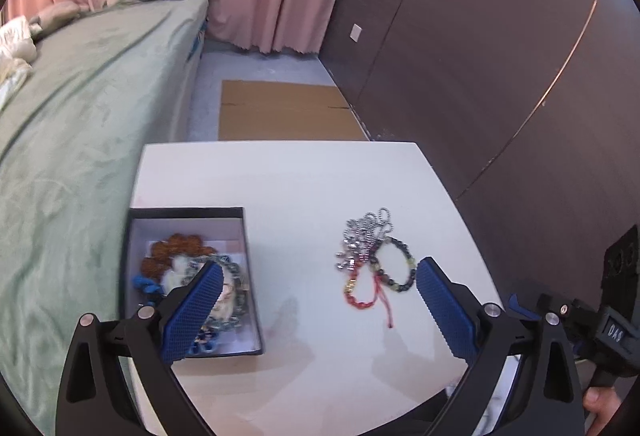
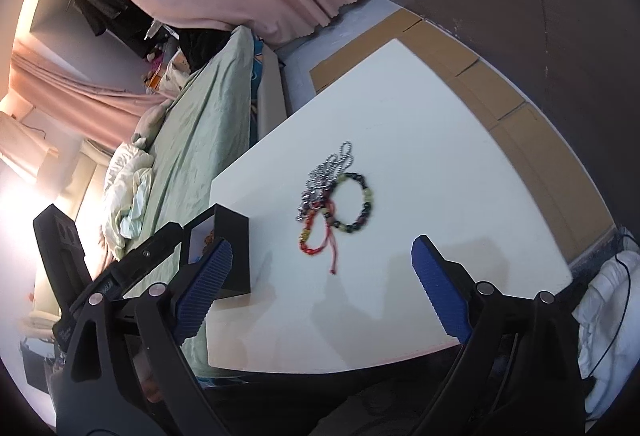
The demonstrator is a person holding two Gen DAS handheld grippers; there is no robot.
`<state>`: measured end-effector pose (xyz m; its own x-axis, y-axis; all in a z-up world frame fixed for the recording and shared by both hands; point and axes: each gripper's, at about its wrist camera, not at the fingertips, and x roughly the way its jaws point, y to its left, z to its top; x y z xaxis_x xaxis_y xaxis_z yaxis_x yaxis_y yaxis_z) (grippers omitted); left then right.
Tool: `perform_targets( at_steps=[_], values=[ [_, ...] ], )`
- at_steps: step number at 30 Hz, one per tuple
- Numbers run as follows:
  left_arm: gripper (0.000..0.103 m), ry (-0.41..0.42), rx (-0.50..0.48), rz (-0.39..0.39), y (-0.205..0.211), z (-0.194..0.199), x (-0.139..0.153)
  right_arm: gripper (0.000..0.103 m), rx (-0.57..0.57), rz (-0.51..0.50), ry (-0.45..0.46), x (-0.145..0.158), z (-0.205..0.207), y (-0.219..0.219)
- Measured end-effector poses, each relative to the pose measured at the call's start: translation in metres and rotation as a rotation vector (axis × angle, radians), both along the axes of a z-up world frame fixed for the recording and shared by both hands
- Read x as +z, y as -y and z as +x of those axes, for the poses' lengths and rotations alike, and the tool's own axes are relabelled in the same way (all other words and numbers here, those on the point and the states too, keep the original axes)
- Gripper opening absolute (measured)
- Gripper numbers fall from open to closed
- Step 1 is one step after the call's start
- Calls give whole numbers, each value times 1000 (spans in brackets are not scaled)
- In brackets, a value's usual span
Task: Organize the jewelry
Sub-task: 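Move the left gripper back toward the chains and red-string bracelet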
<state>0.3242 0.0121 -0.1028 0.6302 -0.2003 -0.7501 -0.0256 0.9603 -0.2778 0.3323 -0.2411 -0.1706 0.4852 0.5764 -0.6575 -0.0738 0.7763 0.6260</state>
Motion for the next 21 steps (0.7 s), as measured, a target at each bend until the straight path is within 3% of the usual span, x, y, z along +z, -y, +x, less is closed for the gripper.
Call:
perform_targets(
  at_steps=[4,12,21],
  values=[
    [84,-38,-46,19,13,9,-4,91,-9,-7,8,-2,-2,13],
    [61,-141,-144,47,45,29,-17,90,-44,12,-19,-13,4,31],
    [46,-224,-180,76,69,64,-38,79,-56,12,-53,-28,10,40]
  ],
)
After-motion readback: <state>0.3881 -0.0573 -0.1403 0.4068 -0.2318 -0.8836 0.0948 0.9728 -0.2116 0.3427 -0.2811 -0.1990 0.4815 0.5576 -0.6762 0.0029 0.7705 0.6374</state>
